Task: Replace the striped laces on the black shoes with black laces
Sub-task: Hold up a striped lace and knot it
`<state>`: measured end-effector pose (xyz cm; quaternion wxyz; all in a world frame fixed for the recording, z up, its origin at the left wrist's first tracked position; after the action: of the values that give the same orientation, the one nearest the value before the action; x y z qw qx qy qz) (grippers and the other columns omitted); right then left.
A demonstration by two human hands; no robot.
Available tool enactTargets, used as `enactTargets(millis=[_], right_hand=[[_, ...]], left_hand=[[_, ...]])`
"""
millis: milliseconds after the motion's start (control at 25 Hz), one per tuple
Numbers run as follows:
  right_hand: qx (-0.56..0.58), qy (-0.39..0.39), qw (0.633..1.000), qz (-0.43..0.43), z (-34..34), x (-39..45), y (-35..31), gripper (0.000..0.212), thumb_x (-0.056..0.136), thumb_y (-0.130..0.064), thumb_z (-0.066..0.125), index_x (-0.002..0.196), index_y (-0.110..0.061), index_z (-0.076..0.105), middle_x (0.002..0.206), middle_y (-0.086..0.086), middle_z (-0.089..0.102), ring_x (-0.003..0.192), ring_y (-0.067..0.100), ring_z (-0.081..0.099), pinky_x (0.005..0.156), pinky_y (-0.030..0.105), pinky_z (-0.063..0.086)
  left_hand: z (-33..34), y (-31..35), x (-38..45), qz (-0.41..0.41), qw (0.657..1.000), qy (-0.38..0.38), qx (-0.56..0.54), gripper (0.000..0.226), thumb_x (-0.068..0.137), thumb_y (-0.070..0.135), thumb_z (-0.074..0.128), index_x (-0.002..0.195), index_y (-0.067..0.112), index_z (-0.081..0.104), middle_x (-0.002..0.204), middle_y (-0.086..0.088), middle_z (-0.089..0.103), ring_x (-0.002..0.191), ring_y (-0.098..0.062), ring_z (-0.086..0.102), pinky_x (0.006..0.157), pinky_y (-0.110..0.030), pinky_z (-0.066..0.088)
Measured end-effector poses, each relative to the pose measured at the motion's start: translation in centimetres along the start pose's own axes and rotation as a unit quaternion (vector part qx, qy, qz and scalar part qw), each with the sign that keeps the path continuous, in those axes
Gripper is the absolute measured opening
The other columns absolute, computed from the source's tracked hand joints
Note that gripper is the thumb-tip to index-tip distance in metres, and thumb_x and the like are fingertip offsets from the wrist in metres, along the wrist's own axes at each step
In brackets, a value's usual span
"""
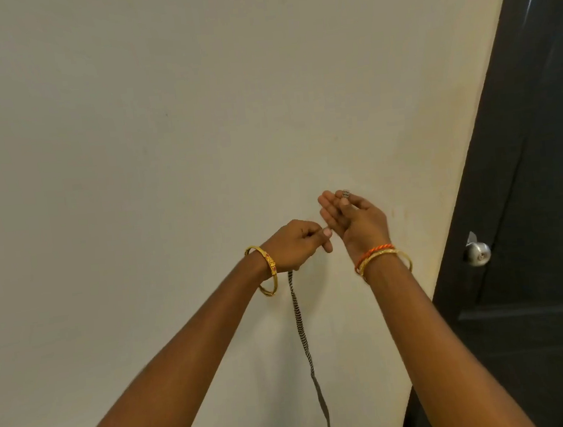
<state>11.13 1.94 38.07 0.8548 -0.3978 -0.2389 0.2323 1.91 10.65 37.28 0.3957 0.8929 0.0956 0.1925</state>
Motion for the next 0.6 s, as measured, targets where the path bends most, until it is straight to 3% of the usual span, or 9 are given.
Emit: enactTargets(millis=[80, 160, 280, 400, 520, 600], right_hand=[[-0.117, -0.013, 0.992, -0.053, -0.8, -0.2, 0.2, 0.012, 0.095, 0.001, 0.048, 0.095, 0.000, 0.061, 0.092, 0.017, 0.069, 0.079, 0.021, 0.070, 0.075, 0.034, 0.058], [-0.238, -0.044, 0.963, -0.114, -1.3, -0.3, 0.1, 0.014, 0.095, 0.000, 0.049, 0.099, 0.003, 0.063, 0.080, 0.014, 0.069, 0.066, 0.013, 0.067, 0.071, 0.031, 0.058], [-0.292, -0.114, 0.942, -0.120, -1.4, -1.1, -0.6, 0.022, 0.099, 0.000, 0.041, 0.104, 0.002, 0.062, 0.084, 0.013, 0.068, 0.069, 0.006, 0.069, 0.069, 0.020, 0.057], [-0.205, -0.153, 0.966, -0.044, -1.5, -2.0, -2.0, 0.027, 0.101, -0.004, 0.034, 0.105, -0.003, 0.061, 0.092, 0.015, 0.069, 0.076, 0.012, 0.072, 0.071, 0.024, 0.058], [-0.039, -0.184, 0.981, 0.052, -1.2, -2.7, -4.0, 0.029, 0.101, -0.004, 0.031, 0.104, 0.000, 0.060, 0.092, 0.010, 0.073, 0.084, 0.017, 0.072, 0.069, 0.023, 0.057], [0.011, -0.207, 0.975, 0.084, -0.8, -3.3, -5.0, 0.031, 0.100, -0.002, 0.030, 0.103, 0.002, 0.061, 0.091, 0.009, 0.074, 0.084, 0.016, 0.072, 0.067, 0.021, 0.056]], left_hand=[[-0.9, 1.2, 0.7, 0.034, 0.997, 0.010, 0.071, 0.032, 0.097, 0.032, 0.049, 0.080, 0.014, 0.069, 0.047, 0.012, 0.049, 0.040, -0.001, 0.040, 0.046, -0.013, 0.032], [-1.9, 2.6, 1.6, 0.048, 0.990, 0.020, 0.133, 0.031, 0.094, 0.036, 0.055, 0.083, 0.012, 0.070, 0.061, 0.006, 0.057, 0.050, -0.003, 0.043, 0.053, -0.018, 0.033], [-2.9, 4.7, 2.9, 0.051, 0.983, 0.020, 0.174, 0.038, 0.088, 0.041, 0.061, 0.084, 0.004, 0.068, 0.069, -0.005, 0.057, 0.058, -0.011, 0.045, 0.056, -0.023, 0.037], [-3.5, 6.1, 3.7, 0.057, 0.988, 0.020, 0.140, 0.032, 0.083, 0.038, 0.068, 0.082, 0.006, 0.069, 0.075, -0.011, 0.060, 0.064, -0.013, 0.050, 0.055, -0.022, 0.043], [-4.1, 6.7, 4.0, 0.048, 0.997, 0.053, 0.001, 0.031, 0.076, 0.044, 0.071, 0.074, 0.013, 0.069, 0.067, -0.009, 0.053, 0.059, -0.011, 0.047, 0.052, -0.019, 0.045], [-3.9, 6.6, 4.0, 0.030, 0.993, 0.076, -0.085, 0.037, 0.070, 0.050, 0.070, 0.070, 0.013, 0.065, 0.064, -0.008, 0.048, 0.060, -0.017, 0.044, 0.056, -0.024, 0.044]])
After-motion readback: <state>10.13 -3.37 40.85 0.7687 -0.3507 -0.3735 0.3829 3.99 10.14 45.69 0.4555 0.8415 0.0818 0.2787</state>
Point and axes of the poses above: each hand's wrist, its own x-axis towards the middle knuckle, its own z-axis out of the palm, y = z × x, the point moved 2 cm from there along x, towards the middle knuckle
